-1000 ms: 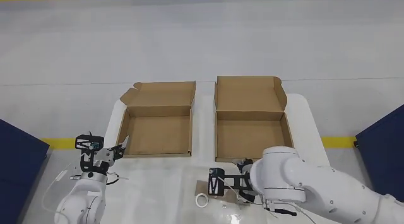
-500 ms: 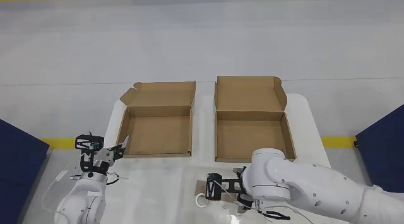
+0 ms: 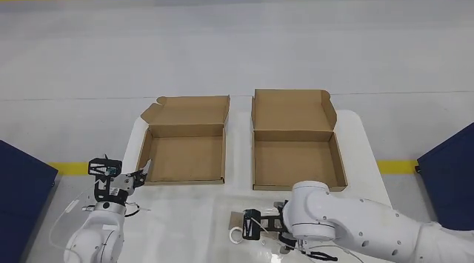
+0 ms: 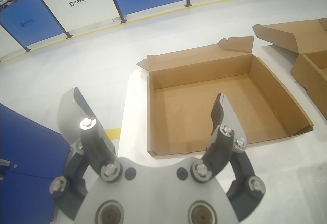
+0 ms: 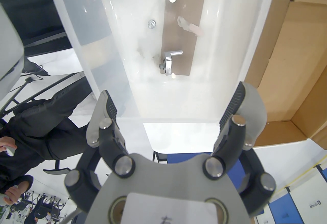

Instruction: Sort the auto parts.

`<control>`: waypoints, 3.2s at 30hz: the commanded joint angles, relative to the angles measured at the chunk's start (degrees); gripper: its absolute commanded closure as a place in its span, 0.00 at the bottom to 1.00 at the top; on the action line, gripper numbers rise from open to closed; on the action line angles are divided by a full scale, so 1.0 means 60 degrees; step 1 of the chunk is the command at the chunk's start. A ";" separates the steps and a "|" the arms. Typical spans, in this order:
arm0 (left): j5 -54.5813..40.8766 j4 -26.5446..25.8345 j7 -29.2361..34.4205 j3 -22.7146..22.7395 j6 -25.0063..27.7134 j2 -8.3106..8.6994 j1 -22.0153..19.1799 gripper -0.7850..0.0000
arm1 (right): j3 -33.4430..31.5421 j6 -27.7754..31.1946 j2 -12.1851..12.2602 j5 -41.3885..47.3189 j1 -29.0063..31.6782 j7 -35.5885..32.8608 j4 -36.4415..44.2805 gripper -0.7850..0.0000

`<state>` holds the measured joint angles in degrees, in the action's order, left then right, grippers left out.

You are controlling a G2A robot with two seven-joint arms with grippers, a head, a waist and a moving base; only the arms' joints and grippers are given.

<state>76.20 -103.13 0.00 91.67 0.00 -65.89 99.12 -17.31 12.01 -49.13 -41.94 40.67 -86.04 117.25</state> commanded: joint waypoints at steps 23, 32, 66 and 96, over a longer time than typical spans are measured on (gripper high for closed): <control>0.0000 0.0000 0.0000 0.0000 0.0000 0.0000 0.0000 0.00 | 0.0056 -0.0592 -0.0341 -0.0987 0.0938 0.0516 -0.0873 0.00; 0.0000 0.0000 0.0000 0.0000 0.0000 0.0000 0.0000 0.00 | 0.0086 -0.0604 -0.0342 -0.1116 0.0990 0.0578 -0.0973 0.00; 0.0000 0.0000 0.0000 0.0000 0.0000 0.0000 0.0000 0.00 | 0.0003 -0.0330 -0.0553 -0.1607 0.1689 0.1121 -0.1901 0.00; 0.0000 0.0000 0.0000 0.0000 0.0000 0.0000 0.0000 0.00 | -0.0765 -0.0106 -0.0372 -0.2298 0.2619 0.1214 -0.1786 0.62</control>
<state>76.20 -103.13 0.00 91.67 0.00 -65.89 99.12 -21.78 11.29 -51.33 -55.74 56.30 -78.71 106.67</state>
